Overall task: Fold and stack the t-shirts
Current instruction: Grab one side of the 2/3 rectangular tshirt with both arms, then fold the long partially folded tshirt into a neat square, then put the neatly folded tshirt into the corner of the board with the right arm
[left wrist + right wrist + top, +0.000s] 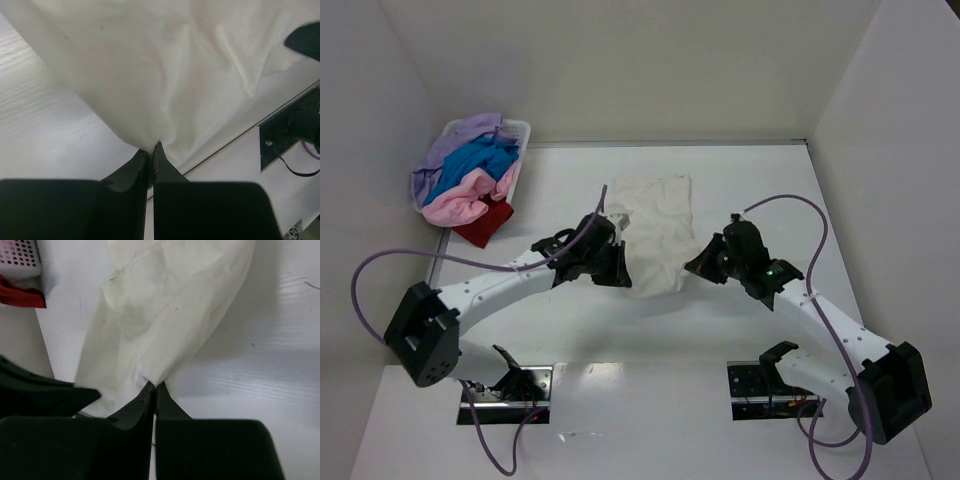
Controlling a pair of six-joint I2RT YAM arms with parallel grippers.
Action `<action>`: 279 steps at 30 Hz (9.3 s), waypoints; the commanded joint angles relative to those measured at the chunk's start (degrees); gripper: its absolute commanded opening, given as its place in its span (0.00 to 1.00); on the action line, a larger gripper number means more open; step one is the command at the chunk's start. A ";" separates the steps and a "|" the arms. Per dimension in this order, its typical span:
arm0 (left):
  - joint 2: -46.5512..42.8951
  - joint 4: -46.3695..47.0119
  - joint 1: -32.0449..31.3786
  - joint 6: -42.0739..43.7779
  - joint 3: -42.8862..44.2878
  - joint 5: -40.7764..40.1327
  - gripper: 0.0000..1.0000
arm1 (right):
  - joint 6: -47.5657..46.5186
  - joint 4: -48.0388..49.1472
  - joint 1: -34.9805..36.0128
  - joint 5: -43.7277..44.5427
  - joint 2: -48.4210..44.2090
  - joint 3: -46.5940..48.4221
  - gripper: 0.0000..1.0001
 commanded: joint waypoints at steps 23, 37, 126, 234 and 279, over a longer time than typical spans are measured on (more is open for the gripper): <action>32.58 -8.33 23.41 14.11 46.23 7.95 0.01 | -12.45 5.59 -14.29 -2.92 43.58 41.50 0.00; 49.39 -10.09 28.25 14.72 63.99 9.36 0.57 | -15.88 4.89 -16.24 -5.65 64.33 59.44 0.37; 38.86 -44.46 15.42 27.91 100.49 -16.04 1.00 | -22.66 11.29 -19.57 -9.60 35.96 41.35 0.80; 16.61 14.52 24.03 14.55 18.99 7.77 0.55 | -24.84 12.36 -16.33 -12.24 39.73 41.42 0.01; 13.81 3.36 24.55 19.64 23.05 2.24 0.99 | -27.13 5.58 -19.56 -0.28 39.55 40.89 1.00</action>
